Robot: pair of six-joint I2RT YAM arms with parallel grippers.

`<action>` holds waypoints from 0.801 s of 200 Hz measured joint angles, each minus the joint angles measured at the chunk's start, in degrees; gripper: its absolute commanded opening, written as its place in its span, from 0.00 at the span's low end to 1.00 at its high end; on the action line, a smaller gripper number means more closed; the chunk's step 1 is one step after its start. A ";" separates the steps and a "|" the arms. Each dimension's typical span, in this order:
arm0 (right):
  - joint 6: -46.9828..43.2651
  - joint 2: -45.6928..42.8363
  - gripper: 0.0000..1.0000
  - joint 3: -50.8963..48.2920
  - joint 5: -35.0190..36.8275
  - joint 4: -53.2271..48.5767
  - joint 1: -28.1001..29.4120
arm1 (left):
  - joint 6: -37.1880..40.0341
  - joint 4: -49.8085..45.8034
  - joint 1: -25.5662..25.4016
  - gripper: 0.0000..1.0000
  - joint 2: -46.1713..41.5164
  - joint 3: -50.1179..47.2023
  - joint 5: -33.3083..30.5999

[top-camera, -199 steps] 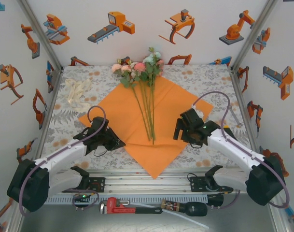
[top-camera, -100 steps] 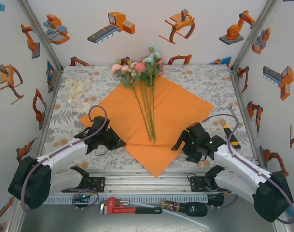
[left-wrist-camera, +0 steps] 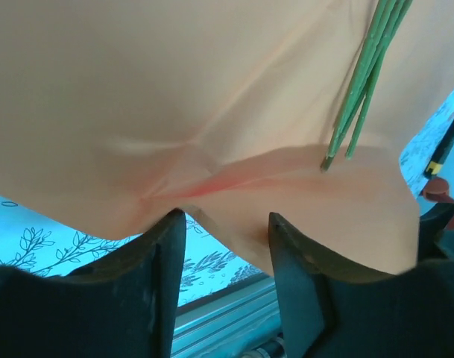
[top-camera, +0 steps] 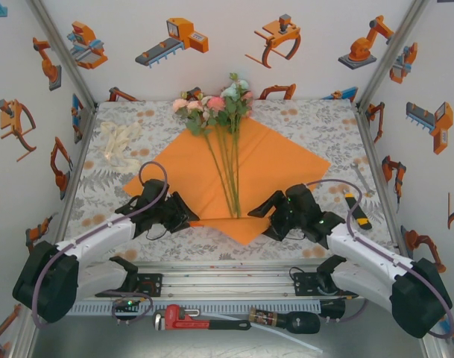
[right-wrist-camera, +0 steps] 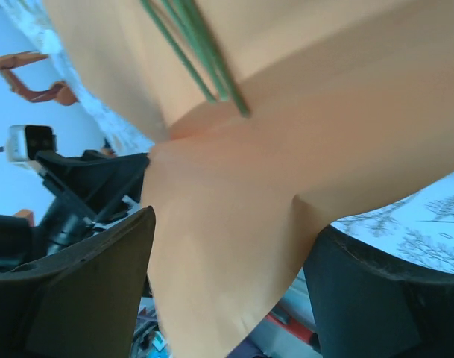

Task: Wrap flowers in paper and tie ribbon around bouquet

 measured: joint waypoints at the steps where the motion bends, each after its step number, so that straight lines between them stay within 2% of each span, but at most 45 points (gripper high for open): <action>1: 0.22 0.00 0.71 0.00 0.00 0.22 0.00 | 0.11 -0.02 0.00 0.55 -0.04 0.00 -0.02; 28: 3.48 1.77 0.72 0.02 -0.24 4.31 0.02 | 6.73 -0.70 -1.38 0.69 -5.20 0.00 -0.46; 61: 5.29 7.43 0.75 1.64 0.31 5.70 -0.68 | 15.45 -1.79 -5.29 0.85 -16.70 0.15 -1.66; 101: 4.15 18.73 0.74 10.49 0.37 8.11 -5.81 | 23.37 -1.88 -7.08 0.90 -25.62 0.15 -1.20; 116: 3.61 23.65 0.74 14.56 0.22 9.79 -7.26 | 25.70 -0.57 -7.10 0.96 -24.81 0.17 0.92; 132: 3.19 28.48 0.74 18.34 -0.33 11.23 -8.35 | 28.98 -0.31 -7.30 1.00 -20.20 1.31 3.69; 160: 1.68 35.04 0.74 22.71 -1.64 12.28 -9.97 | 34.27 -0.17 -8.11 0.97 -8.33 6.16 4.39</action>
